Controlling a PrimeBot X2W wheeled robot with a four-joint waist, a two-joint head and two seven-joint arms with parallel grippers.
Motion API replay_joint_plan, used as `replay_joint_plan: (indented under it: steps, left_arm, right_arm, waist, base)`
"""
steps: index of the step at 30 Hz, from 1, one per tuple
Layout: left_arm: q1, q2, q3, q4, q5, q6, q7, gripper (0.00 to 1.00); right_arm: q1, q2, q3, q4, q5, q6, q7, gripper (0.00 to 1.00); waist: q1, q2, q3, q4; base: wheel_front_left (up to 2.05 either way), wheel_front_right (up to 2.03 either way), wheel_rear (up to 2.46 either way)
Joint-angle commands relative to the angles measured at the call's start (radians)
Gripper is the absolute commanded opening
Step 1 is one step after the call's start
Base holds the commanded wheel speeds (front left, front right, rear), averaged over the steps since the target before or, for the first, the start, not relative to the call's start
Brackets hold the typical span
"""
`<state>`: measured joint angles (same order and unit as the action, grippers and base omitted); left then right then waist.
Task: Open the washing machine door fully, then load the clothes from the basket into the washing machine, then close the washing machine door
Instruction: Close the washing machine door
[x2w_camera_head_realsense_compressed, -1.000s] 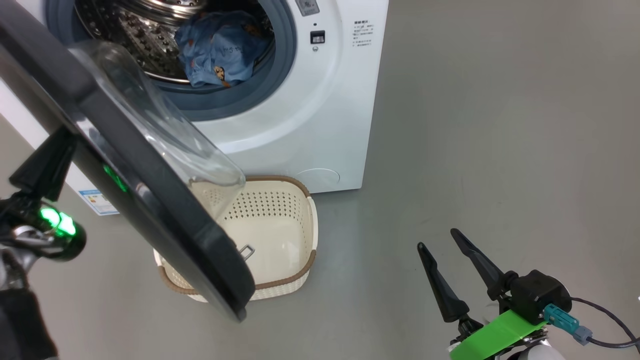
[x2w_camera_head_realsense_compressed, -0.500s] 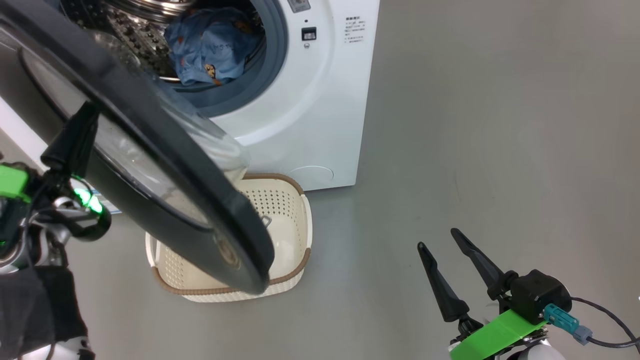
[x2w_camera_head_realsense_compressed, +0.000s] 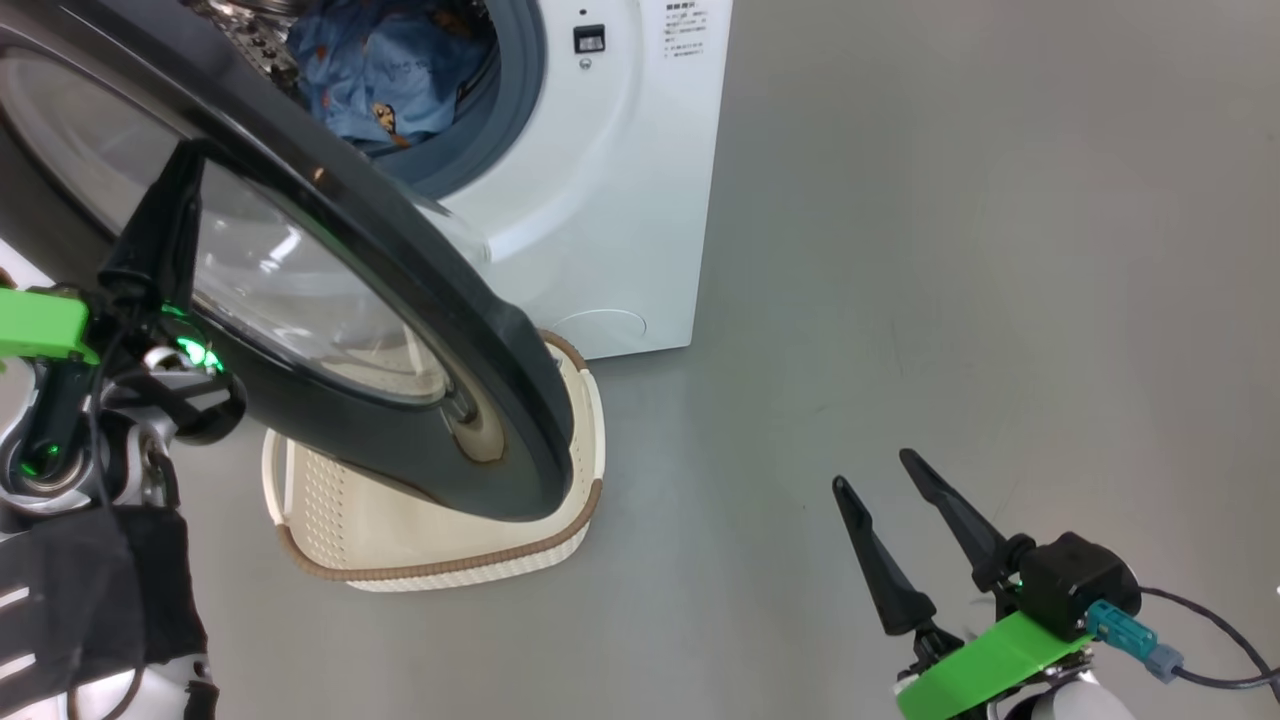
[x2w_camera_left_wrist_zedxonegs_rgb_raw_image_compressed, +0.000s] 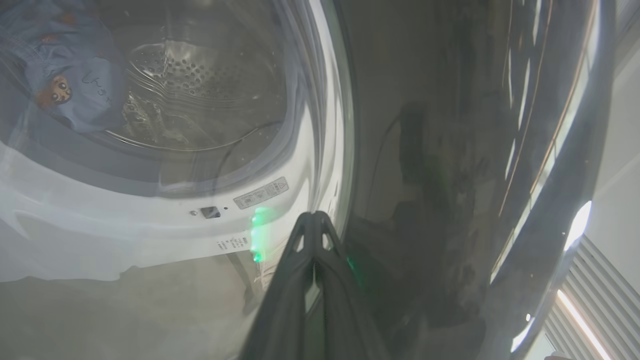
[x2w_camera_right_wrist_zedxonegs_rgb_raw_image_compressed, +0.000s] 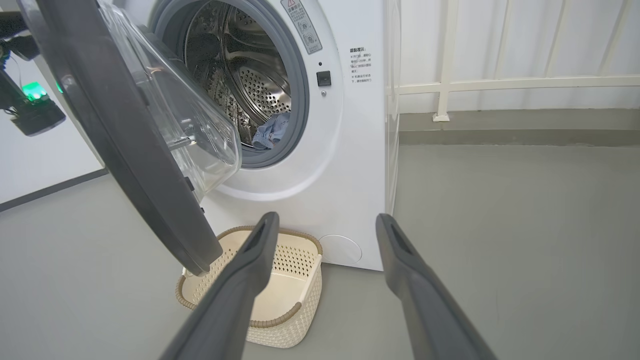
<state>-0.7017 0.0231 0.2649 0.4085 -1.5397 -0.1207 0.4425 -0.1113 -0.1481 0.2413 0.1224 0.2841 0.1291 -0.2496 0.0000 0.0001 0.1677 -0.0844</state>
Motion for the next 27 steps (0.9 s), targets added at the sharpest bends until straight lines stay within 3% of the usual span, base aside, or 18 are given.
replay_joint_plan:
  steps: [1, 11, 18, 19, 27]
  left_arm:
    - [-0.034, 0.027, 0.006, -0.035, -0.005, -0.010, -0.008, 0.00]
    - [0.018, 0.095, -0.052, -0.088, 0.099, -0.010, -0.089, 0.00]
    - [0.134, 0.243, -0.210, -0.177, 0.303, -0.010, -0.267, 0.00]
    - [0.134, 0.243, -0.210, -0.177, 0.303, -0.010, -0.267, 0.00]
    - [0.277, 0.428, -0.448, -0.199, 0.517, -0.010, -0.597, 0.00]
  right_arm:
    - [-0.034, 0.005, 0.015, -0.025, -0.002, 0.002, -0.012, 1.00]
    - [-0.020, 0.012, -0.009, -0.026, -0.007, 0.002, -0.012, 1.00]
    - [0.006, 0.017, -0.017, -0.028, -0.006, 0.002, -0.012, 1.00]
    - [0.006, 0.017, -0.017, -0.028, -0.006, 0.002, -0.012, 1.00]
    - [0.054, 0.019, -0.030, -0.043, -0.010, 0.002, -0.012, 1.00]
  waist:
    - [0.0000, -0.0001, 0.003, -0.003]
    - [0.0000, -0.0001, -0.018, 0.017]
    - [0.0000, -0.0001, -0.071, 0.028]
    - [0.0000, -0.0001, -0.071, 0.028]
    - [0.0000, -0.0001, -0.136, 0.039]
  base:
    - [0.00, 0.00, 0.00]
    - [0.00, 0.00, 0.00]
    - [0.00, 0.00, 0.00]
    - [0.00, 0.00, 0.00]
    - [0.00, 0.00, 0.00]
